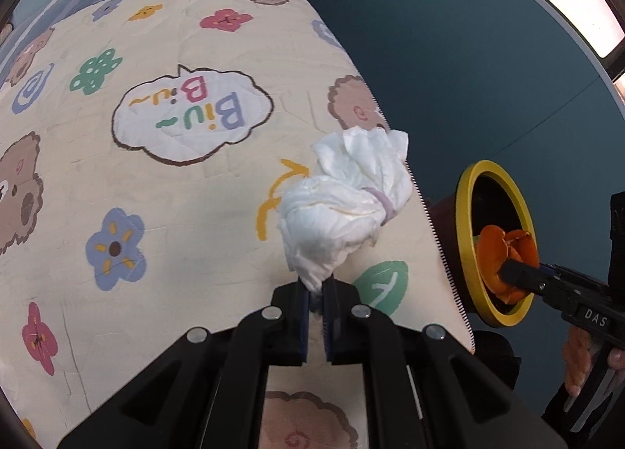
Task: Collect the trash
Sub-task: 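Carry the white tissue and orange peel over the bin with both tools, then open both tools to drop the tissue and orange peel into the bin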
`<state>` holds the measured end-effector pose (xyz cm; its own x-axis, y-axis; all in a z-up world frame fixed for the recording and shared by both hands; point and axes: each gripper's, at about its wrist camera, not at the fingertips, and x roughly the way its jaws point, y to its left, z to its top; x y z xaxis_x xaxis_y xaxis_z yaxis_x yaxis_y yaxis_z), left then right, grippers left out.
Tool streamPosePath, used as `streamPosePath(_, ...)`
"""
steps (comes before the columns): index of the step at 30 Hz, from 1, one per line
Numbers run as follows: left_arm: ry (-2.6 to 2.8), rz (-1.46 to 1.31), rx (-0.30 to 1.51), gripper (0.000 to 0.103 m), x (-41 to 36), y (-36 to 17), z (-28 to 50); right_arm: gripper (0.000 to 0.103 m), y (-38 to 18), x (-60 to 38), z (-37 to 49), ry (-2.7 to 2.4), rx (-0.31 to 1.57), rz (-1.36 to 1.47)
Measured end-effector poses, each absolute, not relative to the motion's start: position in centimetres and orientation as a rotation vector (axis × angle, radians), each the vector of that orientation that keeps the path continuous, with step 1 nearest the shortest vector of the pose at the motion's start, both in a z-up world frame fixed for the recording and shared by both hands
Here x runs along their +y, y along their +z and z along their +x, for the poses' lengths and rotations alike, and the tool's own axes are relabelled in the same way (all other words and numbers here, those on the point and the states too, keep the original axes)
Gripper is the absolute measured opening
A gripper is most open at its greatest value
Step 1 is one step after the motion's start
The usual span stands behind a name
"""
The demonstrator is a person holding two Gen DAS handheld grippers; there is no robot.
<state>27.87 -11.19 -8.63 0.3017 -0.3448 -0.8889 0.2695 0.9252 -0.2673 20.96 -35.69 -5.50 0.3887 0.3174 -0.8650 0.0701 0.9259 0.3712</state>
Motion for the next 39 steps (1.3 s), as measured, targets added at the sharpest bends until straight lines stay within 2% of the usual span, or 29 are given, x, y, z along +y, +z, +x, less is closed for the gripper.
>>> streamPosePath(19, -0.624, 0.038, 1.237, 0.005, -27.5, -8.8, 26.2, 0.026, -7.0, -51.3, 18.3, -0.074, 1.095, 0.555)
streamPosePath(32, -0.698, 0.090, 1.247, 0.006, -34.0, -9.9, 25.4, 0.030, -8.7, -56.8, 17.7, -0.136, 1.076, 0.593)
streamPosePath(36, -0.699, 0.083, 1.232, 0.010, -33.8, -9.7, 24.9, 0.032, -8.2, -57.5, 17.3, -0.155, 1.052, 0.585)
streamPosePath(39, -0.690, 0.076, 1.227, 0.028, -33.7, -9.6, 24.8, 0.034, -7.8, -57.7, 16.9, -0.169, 1.043, 0.591)
